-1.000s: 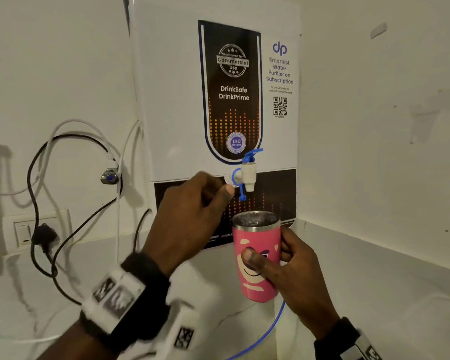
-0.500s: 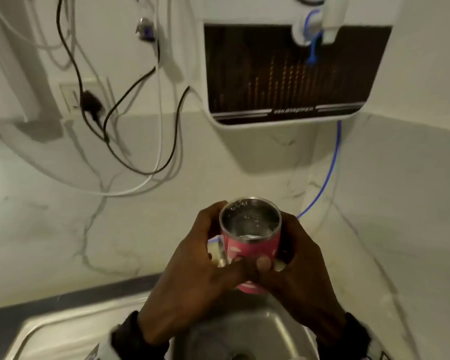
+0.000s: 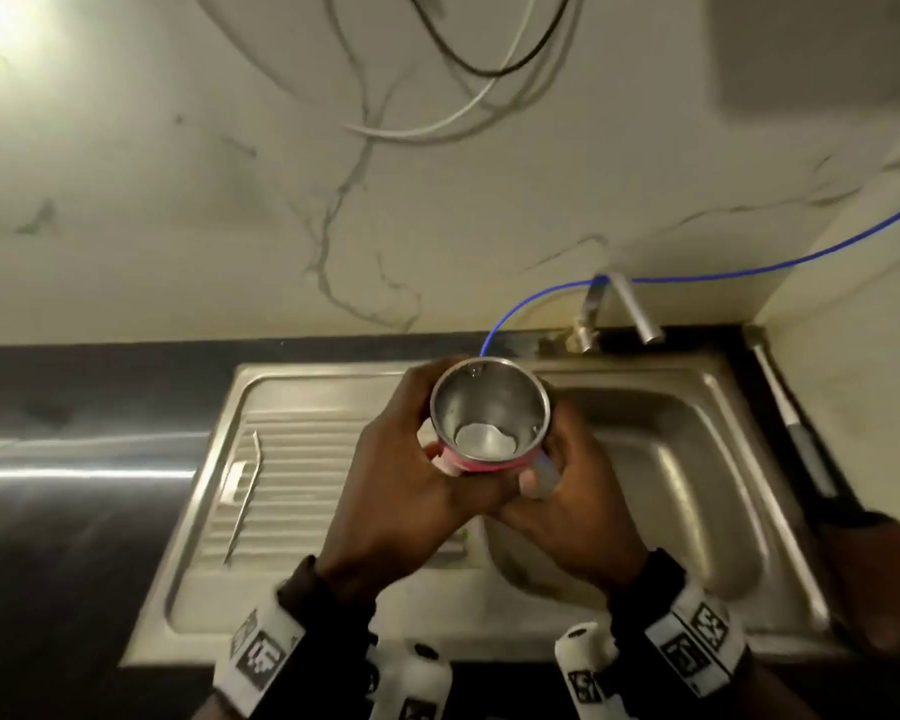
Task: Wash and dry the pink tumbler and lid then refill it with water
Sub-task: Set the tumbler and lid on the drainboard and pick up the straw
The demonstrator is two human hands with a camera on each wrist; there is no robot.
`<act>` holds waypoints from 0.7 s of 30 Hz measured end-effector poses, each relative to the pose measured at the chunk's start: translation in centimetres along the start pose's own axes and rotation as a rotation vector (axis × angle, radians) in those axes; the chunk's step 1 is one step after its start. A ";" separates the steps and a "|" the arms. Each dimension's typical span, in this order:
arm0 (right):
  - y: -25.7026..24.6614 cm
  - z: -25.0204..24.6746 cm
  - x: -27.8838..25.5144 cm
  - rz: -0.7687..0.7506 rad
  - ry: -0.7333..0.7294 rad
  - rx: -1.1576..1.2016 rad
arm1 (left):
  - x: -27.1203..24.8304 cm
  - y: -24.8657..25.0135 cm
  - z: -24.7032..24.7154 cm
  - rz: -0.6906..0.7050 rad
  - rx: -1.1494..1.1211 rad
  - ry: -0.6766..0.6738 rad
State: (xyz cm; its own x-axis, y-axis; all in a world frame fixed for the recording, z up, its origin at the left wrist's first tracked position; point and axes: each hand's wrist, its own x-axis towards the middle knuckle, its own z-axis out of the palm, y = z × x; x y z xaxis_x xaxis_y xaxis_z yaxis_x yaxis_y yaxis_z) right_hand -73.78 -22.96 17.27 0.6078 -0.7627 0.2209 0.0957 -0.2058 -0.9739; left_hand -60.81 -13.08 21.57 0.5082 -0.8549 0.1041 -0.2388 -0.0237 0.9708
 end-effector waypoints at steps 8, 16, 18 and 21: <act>10.7 4.1 -0.5 0.212 -0.318 -0.495 | -1.2 -9.3 -6.2 -0.083 0.013 0.143; 18.6 9.4 -1.4 0.347 -0.407 -0.837 | -1.7 -18.2 -9.4 -0.149 0.023 0.208; 19.2 10.7 -1.2 0.338 -0.420 -0.931 | -1.8 -19.9 -9.7 -0.173 0.025 0.209; 19.4 12.2 -1.2 0.336 -0.444 -1.054 | -1.9 -21.9 -10.1 -0.189 0.037 0.208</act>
State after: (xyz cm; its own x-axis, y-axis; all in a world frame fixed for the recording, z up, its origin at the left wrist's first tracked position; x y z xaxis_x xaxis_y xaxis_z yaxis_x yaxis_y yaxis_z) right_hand -63.03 -18.59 -2.56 0.7182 -0.6384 -0.2768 -0.6890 -0.5972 -0.4106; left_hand -48.19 -5.70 2.34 0.7046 -0.7089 -0.0327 -0.1514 -0.1952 0.9690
